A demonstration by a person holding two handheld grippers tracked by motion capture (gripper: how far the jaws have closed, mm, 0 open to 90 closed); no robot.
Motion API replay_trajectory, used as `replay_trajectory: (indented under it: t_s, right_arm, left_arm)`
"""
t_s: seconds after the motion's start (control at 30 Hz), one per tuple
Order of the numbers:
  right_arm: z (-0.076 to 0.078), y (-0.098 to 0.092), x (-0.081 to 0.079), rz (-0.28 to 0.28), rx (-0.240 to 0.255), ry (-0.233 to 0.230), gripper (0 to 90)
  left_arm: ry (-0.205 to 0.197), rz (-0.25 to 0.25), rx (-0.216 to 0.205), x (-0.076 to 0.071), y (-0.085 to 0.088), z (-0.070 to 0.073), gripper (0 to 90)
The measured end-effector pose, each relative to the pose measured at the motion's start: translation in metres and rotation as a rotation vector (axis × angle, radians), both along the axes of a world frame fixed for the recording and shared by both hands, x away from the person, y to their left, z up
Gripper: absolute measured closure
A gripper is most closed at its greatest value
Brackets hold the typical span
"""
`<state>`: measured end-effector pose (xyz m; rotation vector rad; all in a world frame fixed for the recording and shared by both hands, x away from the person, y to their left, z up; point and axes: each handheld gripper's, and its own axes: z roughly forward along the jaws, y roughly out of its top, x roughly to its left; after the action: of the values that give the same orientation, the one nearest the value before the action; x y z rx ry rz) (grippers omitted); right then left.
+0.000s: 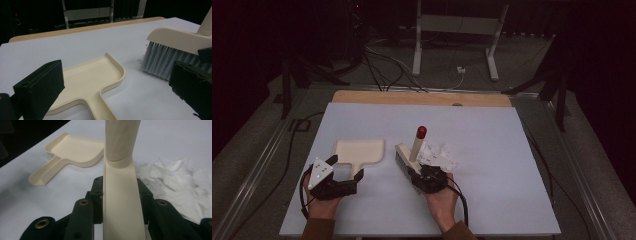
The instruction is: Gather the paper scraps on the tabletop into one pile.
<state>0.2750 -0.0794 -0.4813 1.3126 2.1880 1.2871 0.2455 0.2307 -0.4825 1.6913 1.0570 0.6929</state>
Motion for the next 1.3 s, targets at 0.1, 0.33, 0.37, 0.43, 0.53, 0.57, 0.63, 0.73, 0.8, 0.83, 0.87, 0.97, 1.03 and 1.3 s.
replay_trajectory:
  t_s: [0.1,0.33,0.37,0.43,0.53,0.57,0.63,0.73,0.8,0.83,0.87,0.97,1.03,1.3]
  right_arm:
    - [0.001,-0.005,0.001,-0.012,-0.001,-0.003,67.9]
    - [0.003,-0.019,0.005,-0.031,-0.019,-0.008,67.9]
    - [0.003,-0.021,0.005,-0.036,-0.020,-0.010,67.9]
    - [0.004,-0.025,0.006,-0.043,-0.020,-0.012,67.9]
    - [0.004,-0.030,0.007,-0.053,-0.024,-0.015,67.9]
    - [0.005,-0.031,0.007,-0.056,-0.027,-0.017,67.9]
    - [0.005,-0.033,0.008,-0.065,-0.038,-0.025,67.9]
    - [0.005,-0.037,0.009,-0.072,-0.045,-0.028,67.8]
    - [0.005,-0.038,0.010,-0.073,-0.049,-0.028,67.8]
    - [0.005,-0.039,0.011,-0.075,-0.051,-0.030,67.9]
    - [0.005,-0.039,0.011,-0.075,-0.053,-0.031,67.8]
    - [0.006,-0.040,0.012,-0.085,-0.072,-0.048,67.9]
    - [0.006,-0.042,0.012,-0.094,-0.075,-0.050,67.8]
    - [0.006,-0.046,0.017,-0.055,-0.071,-0.039,67.8]
  left_arm:
    - [-0.001,0.000,0.000,0.000,0.000,0.000,0.8]
    - [0.000,0.000,-0.001,0.000,0.000,0.000,0.8]
    - [-0.001,0.000,-0.001,0.000,0.000,0.000,0.8]
    - [0.000,0.000,0.000,0.000,0.000,0.000,0.8]
    - [0.000,0.000,0.001,0.000,0.000,0.000,0.8]
    - [0.000,0.000,0.000,0.000,0.000,0.000,0.8]
    - [0.000,0.001,-0.001,0.000,0.000,0.000,0.8]
    - [0.001,0.001,0.001,0.000,0.000,0.000,0.8]
    - [0.001,-0.001,0.001,0.000,-0.001,0.000,0.8]
    - [0.001,0.000,0.001,0.000,-0.001,0.000,0.8]
    - [0.001,0.000,0.001,0.000,-0.001,0.000,0.8]
    - [0.000,0.002,-0.002,0.000,0.000,0.000,0.8]
    - [0.000,0.003,-0.003,0.000,0.000,0.000,0.8]
    - [0.003,0.001,0.002,0.000,0.000,0.000,0.8]
